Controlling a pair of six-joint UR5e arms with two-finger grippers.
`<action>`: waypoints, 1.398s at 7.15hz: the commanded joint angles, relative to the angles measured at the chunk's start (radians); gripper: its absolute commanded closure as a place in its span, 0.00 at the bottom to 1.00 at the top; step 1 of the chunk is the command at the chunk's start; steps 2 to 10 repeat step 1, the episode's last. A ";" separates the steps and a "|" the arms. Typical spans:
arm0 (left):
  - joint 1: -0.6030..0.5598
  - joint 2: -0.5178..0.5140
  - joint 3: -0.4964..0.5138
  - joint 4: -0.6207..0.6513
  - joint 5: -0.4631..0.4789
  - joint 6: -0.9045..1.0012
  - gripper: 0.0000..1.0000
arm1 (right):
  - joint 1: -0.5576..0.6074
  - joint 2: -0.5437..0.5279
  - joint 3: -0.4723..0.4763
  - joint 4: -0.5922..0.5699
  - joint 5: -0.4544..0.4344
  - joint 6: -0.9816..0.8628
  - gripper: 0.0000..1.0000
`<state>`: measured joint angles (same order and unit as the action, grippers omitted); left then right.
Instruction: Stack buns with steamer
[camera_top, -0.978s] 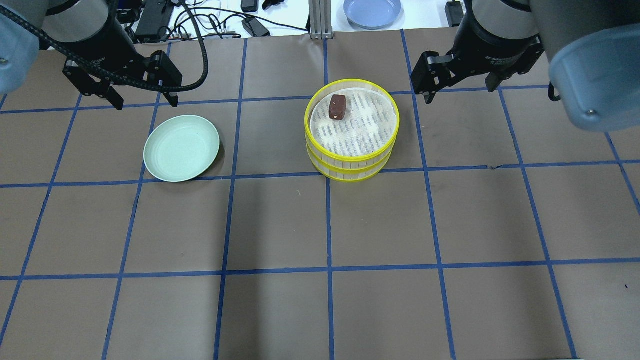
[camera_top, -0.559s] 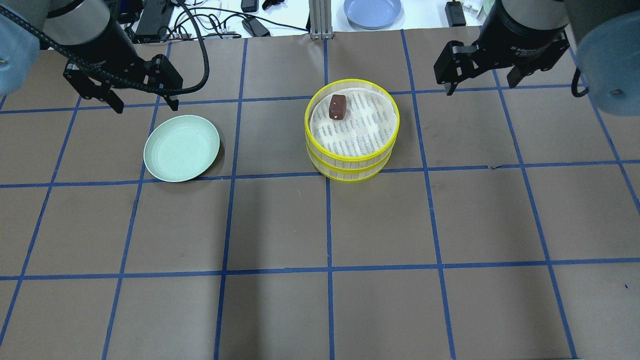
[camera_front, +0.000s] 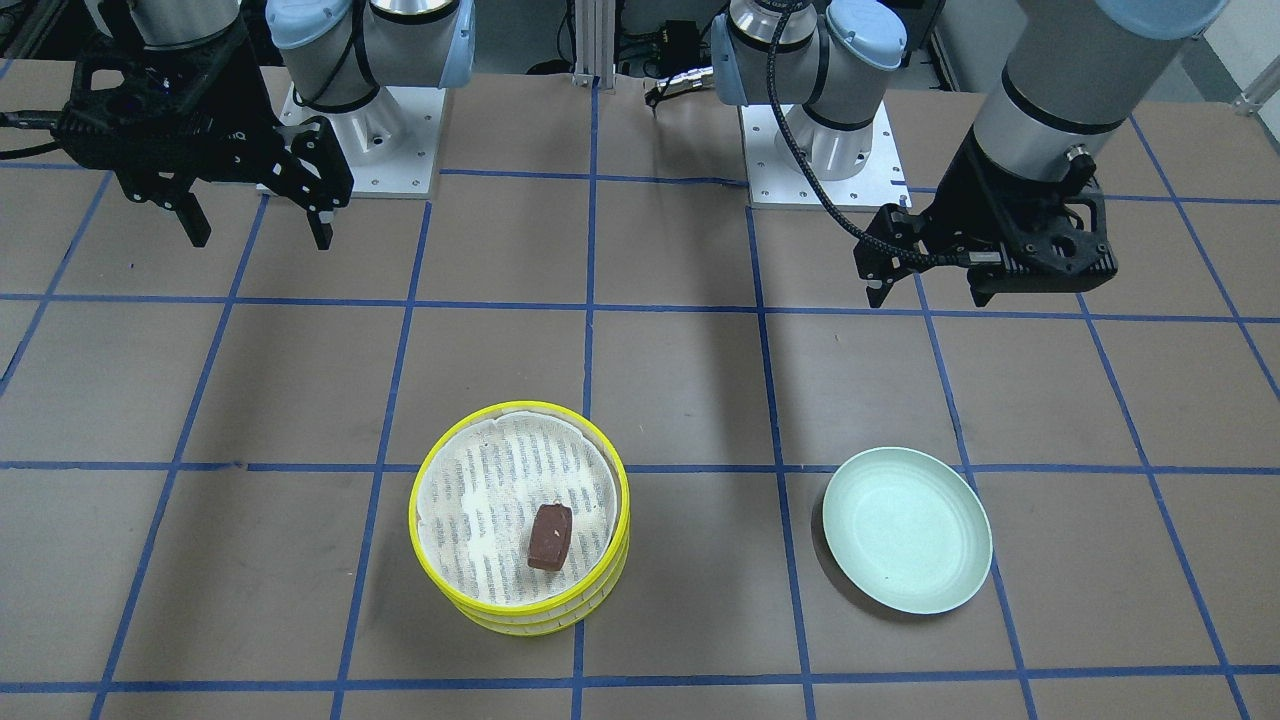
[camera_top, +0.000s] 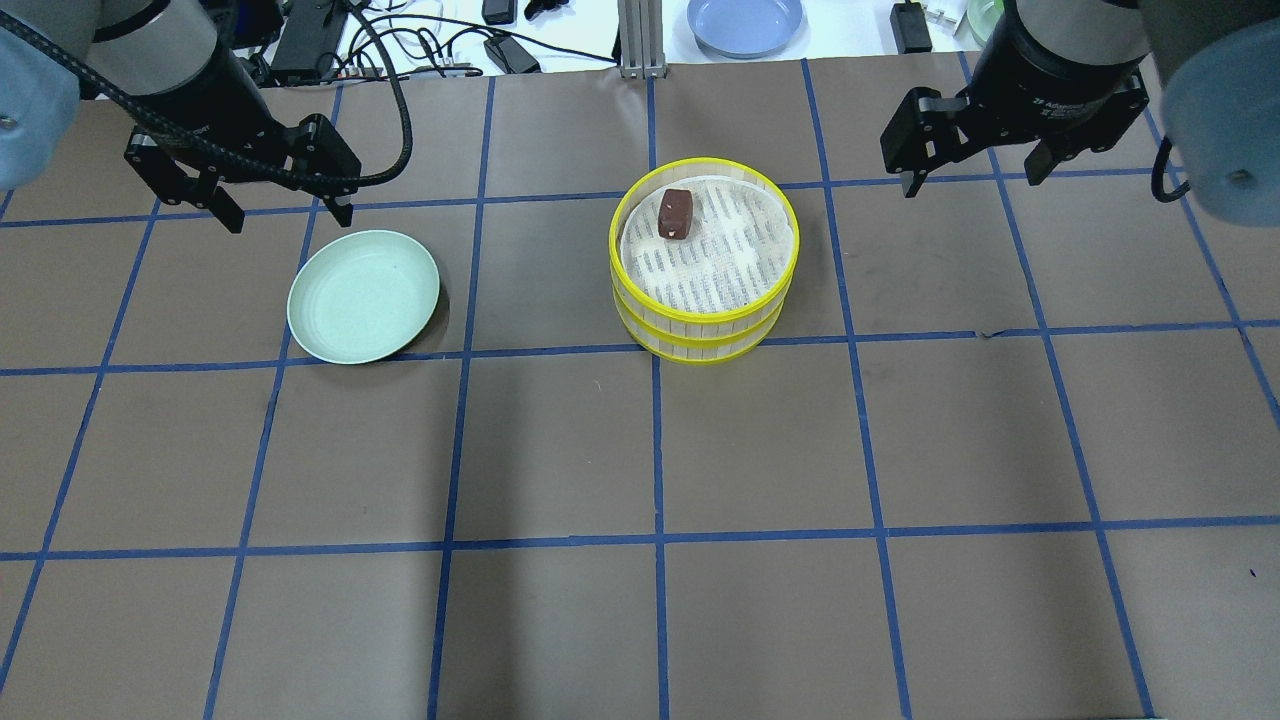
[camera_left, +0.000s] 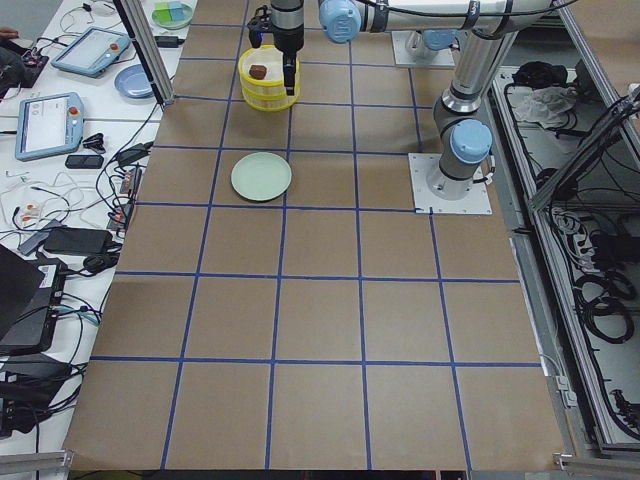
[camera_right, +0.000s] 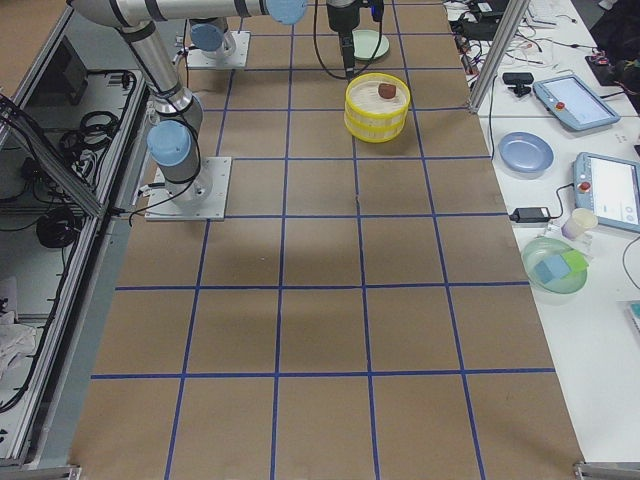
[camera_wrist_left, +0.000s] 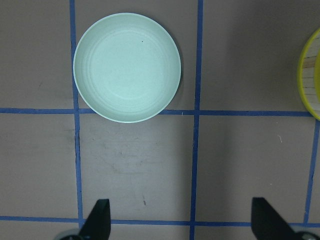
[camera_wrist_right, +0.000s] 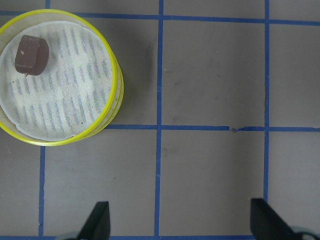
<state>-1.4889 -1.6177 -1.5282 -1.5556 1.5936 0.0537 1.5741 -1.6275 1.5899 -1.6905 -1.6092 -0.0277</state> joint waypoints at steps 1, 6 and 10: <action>0.001 -0.001 -0.003 0.003 0.002 0.000 0.00 | 0.000 0.015 0.001 -0.007 0.067 -0.001 0.00; 0.001 -0.001 -0.003 0.003 0.002 0.000 0.00 | 0.000 0.015 0.001 -0.007 0.067 -0.001 0.00; 0.001 -0.001 -0.003 0.003 0.002 0.000 0.00 | 0.000 0.015 0.001 -0.007 0.067 -0.001 0.00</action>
